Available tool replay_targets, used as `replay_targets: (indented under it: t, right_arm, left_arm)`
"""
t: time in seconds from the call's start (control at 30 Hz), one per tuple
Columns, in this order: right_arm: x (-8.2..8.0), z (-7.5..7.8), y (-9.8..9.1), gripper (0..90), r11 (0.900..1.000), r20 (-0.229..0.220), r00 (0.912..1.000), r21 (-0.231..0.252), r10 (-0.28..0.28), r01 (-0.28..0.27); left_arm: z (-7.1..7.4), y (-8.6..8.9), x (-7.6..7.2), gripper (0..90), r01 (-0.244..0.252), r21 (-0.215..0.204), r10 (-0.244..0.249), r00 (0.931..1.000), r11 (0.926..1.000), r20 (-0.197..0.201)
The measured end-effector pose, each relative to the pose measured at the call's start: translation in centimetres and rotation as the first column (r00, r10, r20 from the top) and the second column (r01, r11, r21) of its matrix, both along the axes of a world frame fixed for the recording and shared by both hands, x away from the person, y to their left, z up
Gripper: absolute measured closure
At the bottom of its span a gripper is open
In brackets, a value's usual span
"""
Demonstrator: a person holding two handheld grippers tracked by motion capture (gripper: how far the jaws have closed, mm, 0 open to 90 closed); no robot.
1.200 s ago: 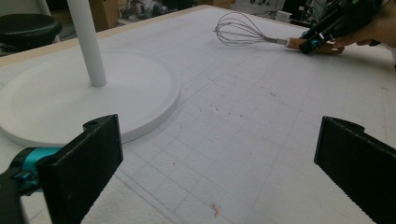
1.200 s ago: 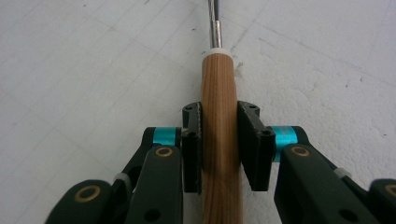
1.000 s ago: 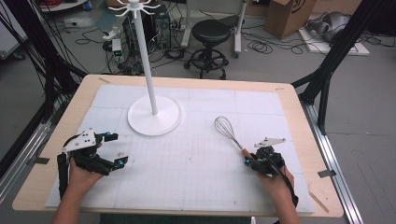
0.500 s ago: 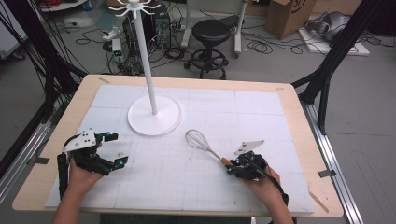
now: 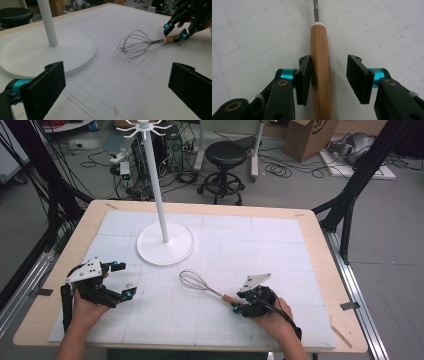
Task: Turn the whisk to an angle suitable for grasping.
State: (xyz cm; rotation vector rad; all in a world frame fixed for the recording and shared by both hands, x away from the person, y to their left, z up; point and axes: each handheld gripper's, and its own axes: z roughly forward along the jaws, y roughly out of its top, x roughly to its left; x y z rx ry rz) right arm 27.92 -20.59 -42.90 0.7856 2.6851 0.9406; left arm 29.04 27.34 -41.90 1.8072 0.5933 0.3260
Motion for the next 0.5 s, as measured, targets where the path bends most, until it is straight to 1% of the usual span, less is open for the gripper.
replay_targets:
  t: [0.07, 0.13, 0.2, 0.23, 0.27, 0.3, 0.33, 0.37, 0.4, 0.5]
  right_arm:
    - [0.0, 0.2, -0.5, 54.3, 1.0, 0.006, 1.0, 0.007, -0.001, 0.001]
    - [-0.1, 0.3, -0.9, 54.6, 0.9999, -0.001, 1.0, 0.013, 0.003, -0.003]
    - [-0.2, 0.4, -1.2, 55.4, 0.9996, -0.012, 0.9997, 0.014, 0.023, -0.023]
    - [-0.2, 0.4, -1.3, 57.6, 0.9994, -0.016, 0.9994, 0.011, 0.032, -0.032]
    - [-0.3, 0.3, -1.4, 62.6, 0.999, -0.021, 0.9988, 0.009, 0.045, -0.044]
    - [-0.4, 0.2, -1.4, 68.3, 0.9983, -0.025, 0.998, -0.002, 0.059, -0.059]
    - [-0.6, 0.1, -1.2, 71.5, 0.997, -0.018, 0.9972, -0.025, 0.073, -0.073]
    - [-0.6, -0.1, -1.0, 71.8, 0.9952, 0.005, 0.9965, -0.051, 0.084, -0.084]
    - [-0.6, -0.2, -0.8, 72.2, 0.9935, 0.015, 0.9952, -0.062, 0.097, -0.096]
    - [-0.3, -0.1, -0.3, 72.4, 0.9897, 0.019, 0.9918, -0.07, 0.126, -0.125]
  left_arm:
    - [0.0, 0.0, 0.0, 1.7, 0.001, 0.002, -0.001, 1.0, 1.0, 0.001]
    - [0.0, 0.0, 0.0, 1.7, 0.0, 0.002, 0.0, 1.0, 1.0, 0.0]
    - [0.0, 0.0, 0.0, 1.7, 0.002, 0.002, -0.002, 1.0, 1.0, 0.001]
    - [0.0, 0.0, 0.0, 1.7, 0.001, 0.002, -0.001, 1.0, 1.0, 0.001]
    - [0.0, 0.0, 0.0, 1.7, 0.0, 0.001, 0.0, 1.0, 1.0, 0.0]
    - [0.0, 0.0, 0.0, 1.7, -0.001, 0.001, 0.001, 1.0, 1.0, -0.001]
    - [0.0, 0.0, 0.0, 1.7, -0.001, 0.003, 0.002, 1.0, 1.0, -0.001]
    - [0.0, 0.0, 0.0, 1.7, -0.002, 0.004, 0.002, 1.0, 1.0, 0.001]
    - [0.0, 0.0, 0.0, 1.7, -0.001, 0.003, 0.001, 1.0, 1.0, 0.001]
    - [0.3, 0.1, -0.1, 1.7, -0.008, -0.005, 0.008, 1.0, 1.0, 0.005]
